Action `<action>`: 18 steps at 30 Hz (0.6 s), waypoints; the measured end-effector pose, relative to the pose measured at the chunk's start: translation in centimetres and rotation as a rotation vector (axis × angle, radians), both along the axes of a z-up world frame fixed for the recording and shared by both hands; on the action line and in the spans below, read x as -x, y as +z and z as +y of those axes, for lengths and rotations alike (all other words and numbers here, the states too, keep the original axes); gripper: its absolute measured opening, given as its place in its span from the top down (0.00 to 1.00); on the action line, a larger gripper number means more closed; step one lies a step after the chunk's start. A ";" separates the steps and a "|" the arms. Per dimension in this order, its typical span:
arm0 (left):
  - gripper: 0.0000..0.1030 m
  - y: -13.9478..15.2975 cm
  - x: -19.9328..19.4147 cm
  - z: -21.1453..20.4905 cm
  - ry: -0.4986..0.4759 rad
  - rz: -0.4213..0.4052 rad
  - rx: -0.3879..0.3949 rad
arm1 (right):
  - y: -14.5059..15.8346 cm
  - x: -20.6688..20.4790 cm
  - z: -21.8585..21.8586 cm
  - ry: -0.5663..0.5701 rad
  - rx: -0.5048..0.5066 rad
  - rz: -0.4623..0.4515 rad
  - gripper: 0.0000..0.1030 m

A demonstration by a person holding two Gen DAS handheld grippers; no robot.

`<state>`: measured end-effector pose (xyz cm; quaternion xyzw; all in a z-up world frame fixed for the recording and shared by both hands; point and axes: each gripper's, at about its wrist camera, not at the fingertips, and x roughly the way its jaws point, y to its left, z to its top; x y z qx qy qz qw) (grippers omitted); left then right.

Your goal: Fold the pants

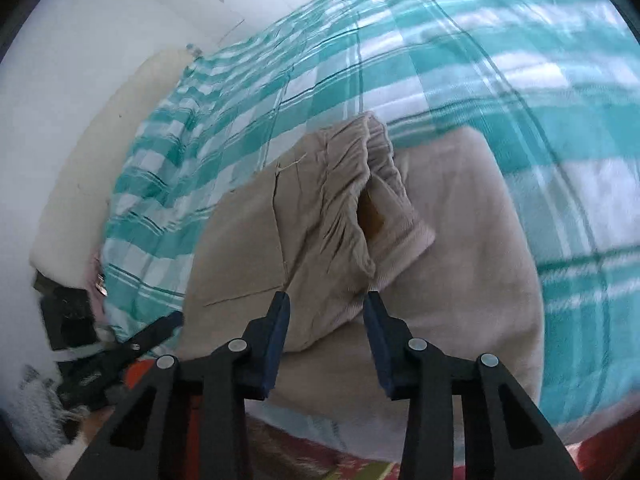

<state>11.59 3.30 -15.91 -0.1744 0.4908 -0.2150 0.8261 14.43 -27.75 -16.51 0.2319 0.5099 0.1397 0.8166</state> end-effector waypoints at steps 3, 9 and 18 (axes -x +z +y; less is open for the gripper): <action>0.26 0.1 0.2 0.0 0.001 -0.001 -0.002 | -0.7 -1.0 0.3 0.003 0.053 0.010 0.78; 0.26 -0.2 0.8 -1.0 -0.024 -0.013 -0.030 | 1.8 -0.5 -0.9 0.011 0.057 -0.120 0.88; 0.25 -1.0 0.9 -2.8 -0.072 -0.022 -0.070 | -0.6 0.1 -3.1 -0.101 -0.024 -0.028 0.45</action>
